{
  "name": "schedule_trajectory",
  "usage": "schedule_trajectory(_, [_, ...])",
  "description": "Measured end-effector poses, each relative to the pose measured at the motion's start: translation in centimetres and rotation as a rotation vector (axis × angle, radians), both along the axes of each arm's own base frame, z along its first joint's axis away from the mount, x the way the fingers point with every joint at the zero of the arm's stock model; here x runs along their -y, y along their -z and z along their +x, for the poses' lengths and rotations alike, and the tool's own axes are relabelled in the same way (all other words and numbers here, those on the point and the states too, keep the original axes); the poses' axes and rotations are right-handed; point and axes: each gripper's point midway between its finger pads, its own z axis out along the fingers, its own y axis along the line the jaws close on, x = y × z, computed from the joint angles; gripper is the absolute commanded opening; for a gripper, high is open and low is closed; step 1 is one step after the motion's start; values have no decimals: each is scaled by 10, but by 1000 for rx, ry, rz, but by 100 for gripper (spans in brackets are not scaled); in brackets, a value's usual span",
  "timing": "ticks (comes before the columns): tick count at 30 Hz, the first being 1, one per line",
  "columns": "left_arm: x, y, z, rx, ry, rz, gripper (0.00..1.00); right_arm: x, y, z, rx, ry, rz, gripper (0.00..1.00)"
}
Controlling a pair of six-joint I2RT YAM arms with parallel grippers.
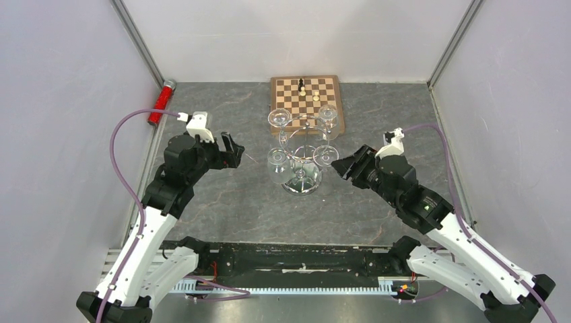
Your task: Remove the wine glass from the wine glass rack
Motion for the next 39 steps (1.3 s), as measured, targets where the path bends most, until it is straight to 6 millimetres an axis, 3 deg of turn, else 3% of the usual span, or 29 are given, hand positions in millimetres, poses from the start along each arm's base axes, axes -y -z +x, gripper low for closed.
schedule_trajectory(18, [0, 2, 0, -4, 0, 1, 93, -4, 1, 13, 7, 107, 219, 41])
schedule_trajectory(39, [0, 1, -1, 0, 0, 0, 93, -11, -8, 18, 24, 111, 294, 33])
